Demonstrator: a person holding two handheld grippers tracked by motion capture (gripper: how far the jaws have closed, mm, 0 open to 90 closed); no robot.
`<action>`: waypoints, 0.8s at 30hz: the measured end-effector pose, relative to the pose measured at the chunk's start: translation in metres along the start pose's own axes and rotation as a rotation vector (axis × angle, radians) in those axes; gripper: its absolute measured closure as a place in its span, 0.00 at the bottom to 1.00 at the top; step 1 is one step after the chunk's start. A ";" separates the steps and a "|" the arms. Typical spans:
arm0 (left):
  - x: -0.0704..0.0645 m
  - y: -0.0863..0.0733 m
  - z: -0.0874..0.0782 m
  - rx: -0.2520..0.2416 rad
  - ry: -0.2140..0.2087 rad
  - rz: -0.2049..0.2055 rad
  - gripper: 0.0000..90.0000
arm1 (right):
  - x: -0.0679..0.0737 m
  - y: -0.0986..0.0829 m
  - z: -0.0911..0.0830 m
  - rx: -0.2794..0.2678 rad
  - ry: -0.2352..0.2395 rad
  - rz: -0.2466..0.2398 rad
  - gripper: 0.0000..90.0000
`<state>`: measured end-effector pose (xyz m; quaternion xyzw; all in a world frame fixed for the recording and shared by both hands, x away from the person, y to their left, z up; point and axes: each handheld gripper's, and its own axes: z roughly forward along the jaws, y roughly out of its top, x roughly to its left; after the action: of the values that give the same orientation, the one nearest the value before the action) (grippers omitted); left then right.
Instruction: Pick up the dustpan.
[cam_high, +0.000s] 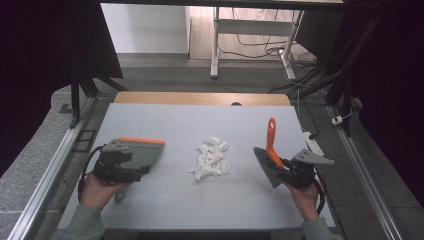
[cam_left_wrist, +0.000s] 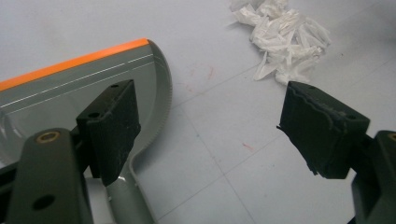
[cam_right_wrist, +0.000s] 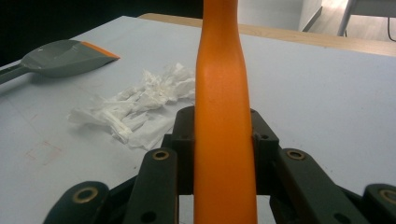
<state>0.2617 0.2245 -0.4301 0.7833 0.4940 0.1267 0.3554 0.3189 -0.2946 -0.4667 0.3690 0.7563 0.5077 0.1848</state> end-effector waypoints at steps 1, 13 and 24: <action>0.000 0.000 -0.002 0.004 0.002 0.004 0.23 | 0.000 0.000 -0.001 -0.001 -0.004 0.001 0.78; 0.014 -0.009 -0.002 0.086 0.078 -0.064 0.21 | 0.002 0.000 0.000 0.002 0.014 -0.010 0.78; 0.027 -0.023 0.007 0.139 0.113 -0.117 0.19 | 0.002 0.000 0.001 0.003 0.014 -0.017 0.78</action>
<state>0.2629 0.2509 -0.4551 0.7675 0.5657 0.1150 0.2786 0.3180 -0.2923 -0.4674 0.3595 0.7614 0.5073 0.1833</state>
